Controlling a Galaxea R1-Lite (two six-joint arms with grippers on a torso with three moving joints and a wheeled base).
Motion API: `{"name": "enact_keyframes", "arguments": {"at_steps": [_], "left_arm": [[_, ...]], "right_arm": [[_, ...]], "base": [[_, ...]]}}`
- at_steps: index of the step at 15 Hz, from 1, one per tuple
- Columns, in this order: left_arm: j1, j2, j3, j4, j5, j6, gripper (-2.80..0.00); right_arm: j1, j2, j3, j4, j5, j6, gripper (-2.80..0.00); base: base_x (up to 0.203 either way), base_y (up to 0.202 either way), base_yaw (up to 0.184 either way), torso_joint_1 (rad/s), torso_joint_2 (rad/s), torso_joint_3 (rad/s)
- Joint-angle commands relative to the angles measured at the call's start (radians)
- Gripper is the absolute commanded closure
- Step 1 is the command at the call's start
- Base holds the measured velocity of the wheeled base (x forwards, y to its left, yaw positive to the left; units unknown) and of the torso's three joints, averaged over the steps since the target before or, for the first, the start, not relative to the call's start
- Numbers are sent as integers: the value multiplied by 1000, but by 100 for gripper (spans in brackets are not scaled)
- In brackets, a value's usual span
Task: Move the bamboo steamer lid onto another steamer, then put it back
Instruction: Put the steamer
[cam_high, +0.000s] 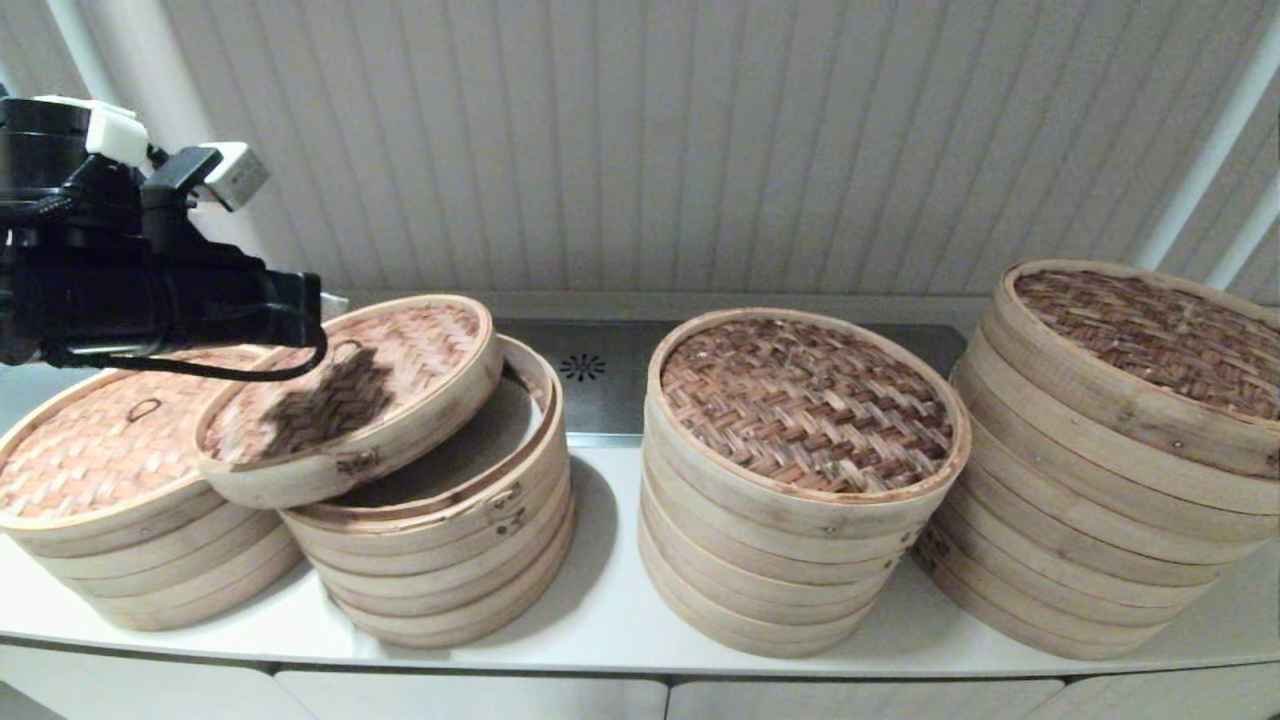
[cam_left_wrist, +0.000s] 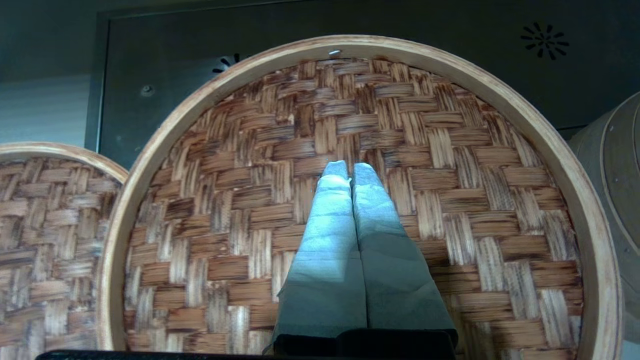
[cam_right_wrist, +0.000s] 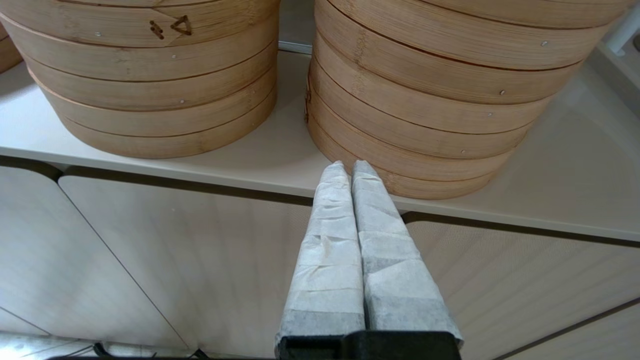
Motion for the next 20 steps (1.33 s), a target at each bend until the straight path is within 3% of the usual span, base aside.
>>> {"name": "enact_keyframes", "arguments": {"at_steps": [1, 6, 9, 10, 13, 20], "left_arm": [[-30, 10, 2, -3, 16, -8, 0], [-66, 5, 2, -15, 28, -25, 0], [-17, -9, 20, -13, 32, -67, 0], [5, -18, 31, -12, 32, -69, -280], [54, -7, 34, -13, 28, -75, -280], [53, 26, 95, -46, 8, -80, -280]], "right_arm": [[0, -5, 0, 1, 0, -1, 0], [0, -5, 0, 1, 0, -1, 0], [0, -5, 0, 1, 0, 0, 0], [0, -5, 0, 1, 0, 0, 0], [0, -5, 0, 1, 0, 0, 0], [0, -5, 0, 1, 0, -1, 0]], "base": [[0, 0, 0, 0, 0, 0], [0, 0, 0, 0, 0, 0], [0, 0, 0, 0, 0, 0], [0, 0, 0, 0, 0, 0], [0, 0, 0, 0, 0, 0], [0, 0, 0, 0, 0, 0]]}}
